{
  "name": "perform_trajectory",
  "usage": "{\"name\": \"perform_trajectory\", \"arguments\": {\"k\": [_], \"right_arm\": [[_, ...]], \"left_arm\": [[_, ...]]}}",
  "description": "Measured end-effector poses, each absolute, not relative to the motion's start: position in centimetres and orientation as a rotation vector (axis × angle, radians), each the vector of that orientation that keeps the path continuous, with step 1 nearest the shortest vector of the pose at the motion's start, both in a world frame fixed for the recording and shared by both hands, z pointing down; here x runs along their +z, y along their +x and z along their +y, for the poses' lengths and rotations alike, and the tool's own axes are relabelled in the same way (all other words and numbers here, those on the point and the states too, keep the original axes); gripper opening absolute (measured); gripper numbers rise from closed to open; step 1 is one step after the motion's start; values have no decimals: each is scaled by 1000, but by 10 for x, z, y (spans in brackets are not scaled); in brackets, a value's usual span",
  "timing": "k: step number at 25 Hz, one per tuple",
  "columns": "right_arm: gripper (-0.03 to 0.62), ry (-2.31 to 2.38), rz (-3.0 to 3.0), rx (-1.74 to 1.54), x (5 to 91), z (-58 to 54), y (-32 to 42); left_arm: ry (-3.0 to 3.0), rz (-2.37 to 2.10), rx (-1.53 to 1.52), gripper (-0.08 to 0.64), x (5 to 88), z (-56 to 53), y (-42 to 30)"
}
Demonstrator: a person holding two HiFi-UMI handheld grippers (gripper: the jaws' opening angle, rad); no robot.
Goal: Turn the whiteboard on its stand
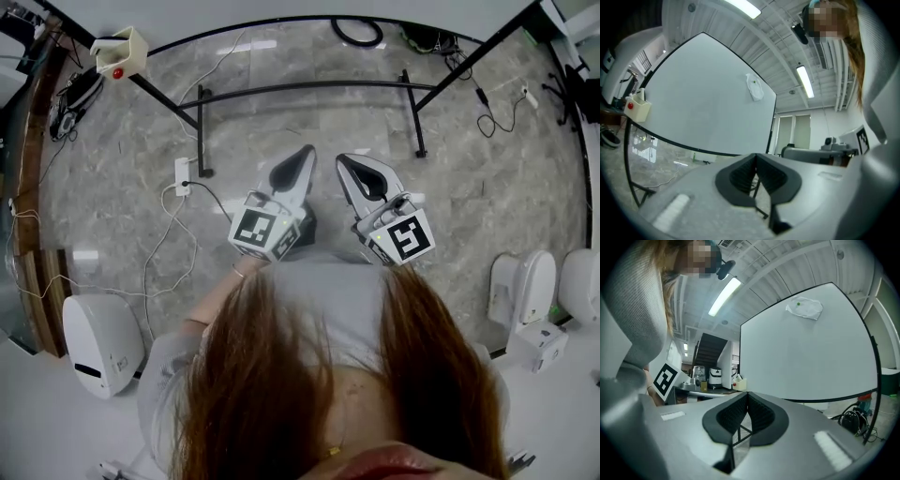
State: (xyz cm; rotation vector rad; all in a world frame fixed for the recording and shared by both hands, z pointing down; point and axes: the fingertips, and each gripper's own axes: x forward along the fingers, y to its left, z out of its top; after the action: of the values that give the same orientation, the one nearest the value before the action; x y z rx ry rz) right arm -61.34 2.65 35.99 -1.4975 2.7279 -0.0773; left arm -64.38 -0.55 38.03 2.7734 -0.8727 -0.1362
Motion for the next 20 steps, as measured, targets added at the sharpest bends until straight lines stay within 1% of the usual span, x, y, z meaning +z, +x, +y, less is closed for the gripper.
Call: {"name": "perform_trajectory", "arguments": {"k": [5,12,20], "right_arm": [[3,-1529,2723,-98,361,-63,-613],[3,-1514,2697,-80,339,-186,-617],[3,-1489,2732,-112,347,-235,-625]], "left_arm": [[2759,-848,-108,2,383,-89,-644],[2764,-811,-91,2,372,-199,-637],[2743,-823,-61,2,393,-255,-639]]}}
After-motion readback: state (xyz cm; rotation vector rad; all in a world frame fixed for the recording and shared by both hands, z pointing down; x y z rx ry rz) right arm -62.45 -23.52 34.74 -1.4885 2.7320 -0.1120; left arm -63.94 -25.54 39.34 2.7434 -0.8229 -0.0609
